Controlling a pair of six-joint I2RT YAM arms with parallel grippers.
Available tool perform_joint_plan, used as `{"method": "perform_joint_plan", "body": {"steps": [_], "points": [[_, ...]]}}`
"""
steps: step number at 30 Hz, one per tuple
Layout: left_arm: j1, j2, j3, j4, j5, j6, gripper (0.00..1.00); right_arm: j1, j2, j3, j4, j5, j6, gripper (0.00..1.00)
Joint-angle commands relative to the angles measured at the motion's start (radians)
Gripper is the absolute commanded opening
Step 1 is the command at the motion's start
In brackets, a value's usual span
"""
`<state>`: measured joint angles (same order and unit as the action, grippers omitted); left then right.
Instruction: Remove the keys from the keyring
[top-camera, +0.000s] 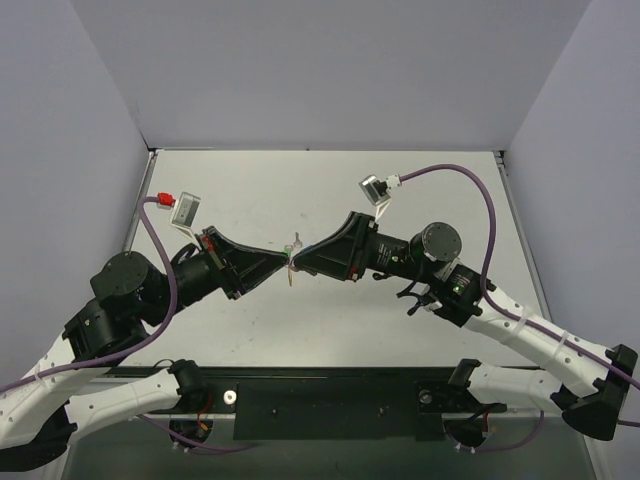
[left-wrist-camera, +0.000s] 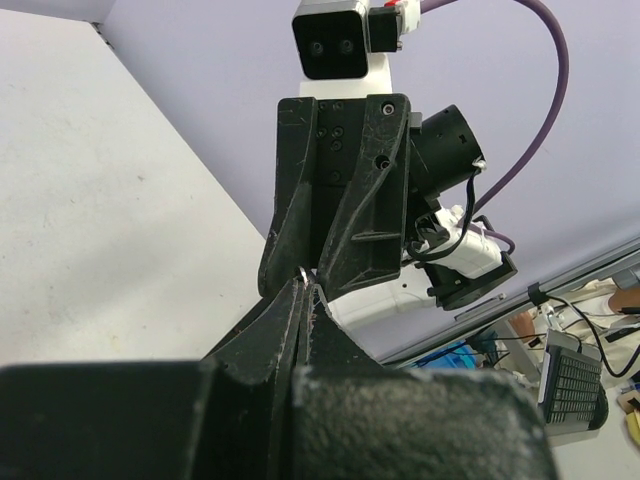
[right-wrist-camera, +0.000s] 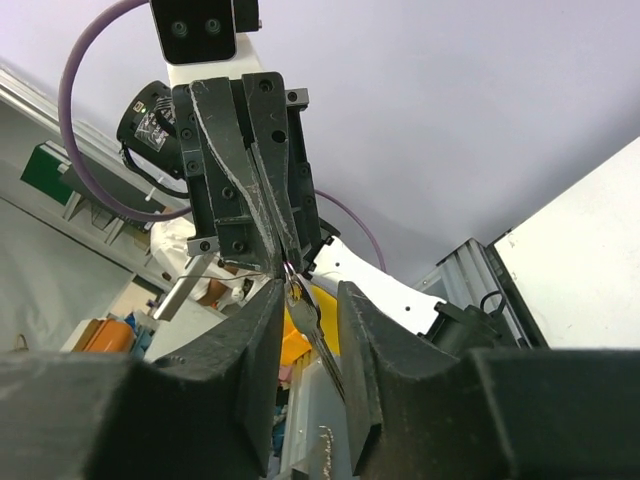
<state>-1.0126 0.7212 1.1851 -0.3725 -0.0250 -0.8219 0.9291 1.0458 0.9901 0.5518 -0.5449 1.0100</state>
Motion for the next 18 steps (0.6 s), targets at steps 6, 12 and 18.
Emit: {"method": "perform_joint_plan", "body": {"steps": [6, 12, 18], "points": [[0.0, -0.012, 0.021, 0.063, -0.003, -0.006, 0.0, -0.003, 0.013, 0.027, 0.117, -0.032, 0.013, 0.2], [0.0, -0.026, 0.016, 0.055, -0.006, -0.002, 0.0, -0.004, 0.014, 0.025, 0.128, -0.041, 0.018, 0.0], [0.0, -0.057, 0.039, -0.008, -0.03, 0.021, 0.51, -0.003, -0.009, 0.007, 0.12, -0.061, 0.002, 0.0]]}}
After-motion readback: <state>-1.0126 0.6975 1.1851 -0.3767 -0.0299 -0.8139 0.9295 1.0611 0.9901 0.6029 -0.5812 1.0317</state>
